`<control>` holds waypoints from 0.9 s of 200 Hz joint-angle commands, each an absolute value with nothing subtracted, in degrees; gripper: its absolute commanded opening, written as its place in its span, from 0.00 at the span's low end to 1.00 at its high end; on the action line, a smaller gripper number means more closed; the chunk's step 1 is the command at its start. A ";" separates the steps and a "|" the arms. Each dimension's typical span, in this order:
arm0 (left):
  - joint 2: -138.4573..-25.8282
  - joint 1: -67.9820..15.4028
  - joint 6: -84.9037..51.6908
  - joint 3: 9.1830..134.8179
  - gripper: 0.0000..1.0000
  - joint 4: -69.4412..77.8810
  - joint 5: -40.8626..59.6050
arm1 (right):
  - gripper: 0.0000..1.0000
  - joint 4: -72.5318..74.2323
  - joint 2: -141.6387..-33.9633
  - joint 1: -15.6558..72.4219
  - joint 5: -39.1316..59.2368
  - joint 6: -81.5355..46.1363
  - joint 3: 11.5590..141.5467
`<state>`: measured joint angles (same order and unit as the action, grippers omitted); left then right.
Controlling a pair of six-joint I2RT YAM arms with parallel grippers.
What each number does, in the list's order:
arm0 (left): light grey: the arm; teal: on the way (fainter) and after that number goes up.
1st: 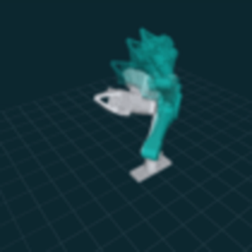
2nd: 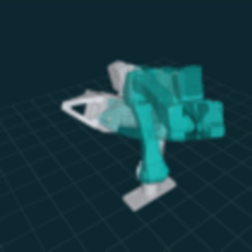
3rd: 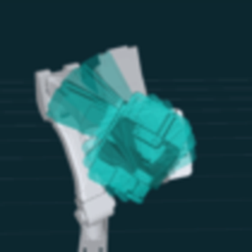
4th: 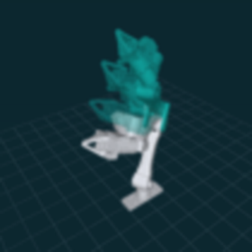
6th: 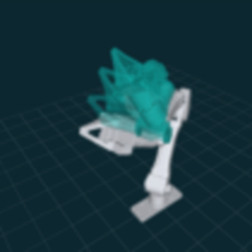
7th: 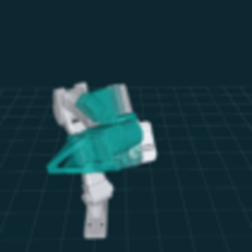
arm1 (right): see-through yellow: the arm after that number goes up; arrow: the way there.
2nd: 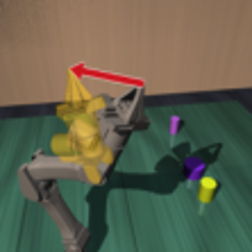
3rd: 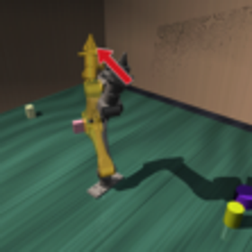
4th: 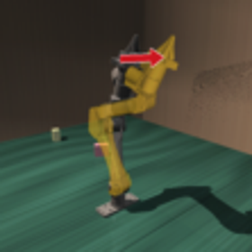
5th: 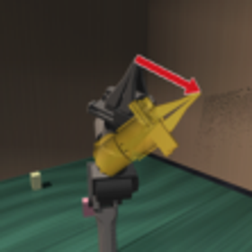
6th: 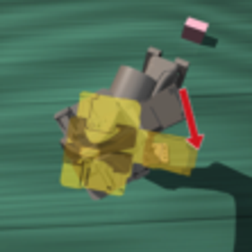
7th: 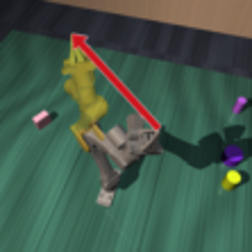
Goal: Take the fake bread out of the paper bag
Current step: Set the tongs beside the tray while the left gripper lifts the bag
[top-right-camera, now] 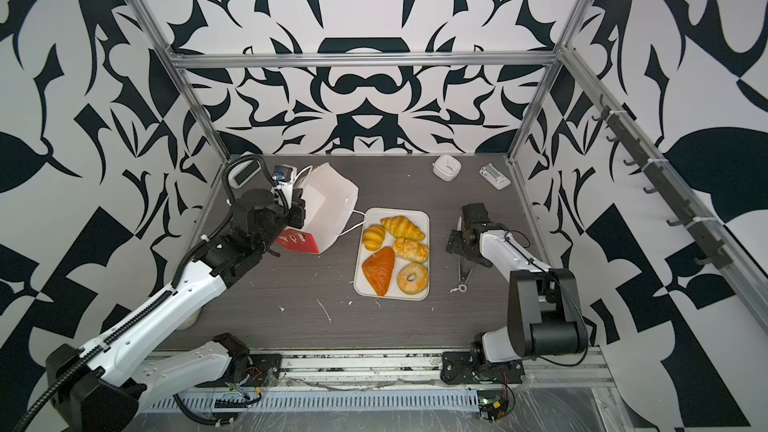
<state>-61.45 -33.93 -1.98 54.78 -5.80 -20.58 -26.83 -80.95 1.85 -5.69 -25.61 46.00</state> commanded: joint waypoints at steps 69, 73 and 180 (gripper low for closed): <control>-67.91 -34.10 -19.98 65.58 0.08 -3.74 -12.94 | 0.97 -29.87 -71.02 1.76 -6.88 -25.15 44.52; -68.37 -34.10 -20.97 65.86 0.08 -3.58 -12.45 | 0.97 -29.79 -70.95 1.76 -6.68 -25.09 44.41; -76.70 -34.01 -24.67 68.57 0.08 0.00 -11.83 | 0.97 -26.72 -73.46 1.76 -3.11 -24.38 43.42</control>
<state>-75.37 -33.93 -24.01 66.02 -2.55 -11.07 -28.05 -73.23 1.85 -4.05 -25.08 43.42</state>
